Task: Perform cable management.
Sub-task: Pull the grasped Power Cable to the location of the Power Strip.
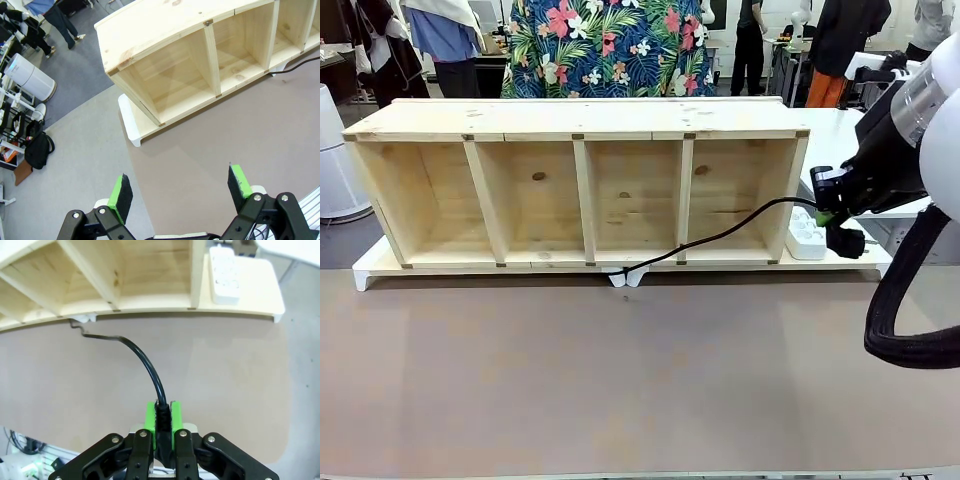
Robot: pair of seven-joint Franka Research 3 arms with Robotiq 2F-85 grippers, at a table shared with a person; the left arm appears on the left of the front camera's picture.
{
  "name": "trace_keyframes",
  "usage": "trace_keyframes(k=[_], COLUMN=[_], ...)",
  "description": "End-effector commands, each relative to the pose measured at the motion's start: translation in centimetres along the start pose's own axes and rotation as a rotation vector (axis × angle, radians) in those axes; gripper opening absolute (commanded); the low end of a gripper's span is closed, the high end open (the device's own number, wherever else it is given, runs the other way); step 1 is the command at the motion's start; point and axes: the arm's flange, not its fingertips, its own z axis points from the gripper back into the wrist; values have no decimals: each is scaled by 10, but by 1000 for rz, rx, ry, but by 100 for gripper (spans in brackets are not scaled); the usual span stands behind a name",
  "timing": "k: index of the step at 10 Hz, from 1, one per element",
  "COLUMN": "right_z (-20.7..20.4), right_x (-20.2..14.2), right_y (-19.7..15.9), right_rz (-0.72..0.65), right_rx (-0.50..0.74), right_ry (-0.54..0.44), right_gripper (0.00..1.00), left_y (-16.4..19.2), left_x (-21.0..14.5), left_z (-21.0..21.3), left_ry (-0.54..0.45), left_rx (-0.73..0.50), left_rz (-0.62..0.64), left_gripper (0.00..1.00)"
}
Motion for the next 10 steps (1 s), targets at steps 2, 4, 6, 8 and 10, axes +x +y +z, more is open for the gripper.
trace_keyframes(k=[2, 4, 6, 8, 10], right_z=[-57, -60, -14, -14, -14], right_x=[-65, -62, 10, 10, 10], right_y=[-48, -46, -17, -17, -17], right_rz=[-17, -29, -31, -31, -31], right_rx=[9, 10, -9, -9, -9], right_ry=[-14, -28, 16, 16, 16], right_gripper=[15, 15, 15, 15, 15], left_y=[0, 0, 0, 0, 0], left_x=[3, 3, 3, 3, 3], left_z=[-2, -2, -2, -2, -2], left_ry=[-9, -9, -9, -9, -9], left_rx=[5, 5, 5, 5, 5], left_rz=[15, 15, 15, 15, 15], left_gripper=[100, 100, 100, 100, 100])
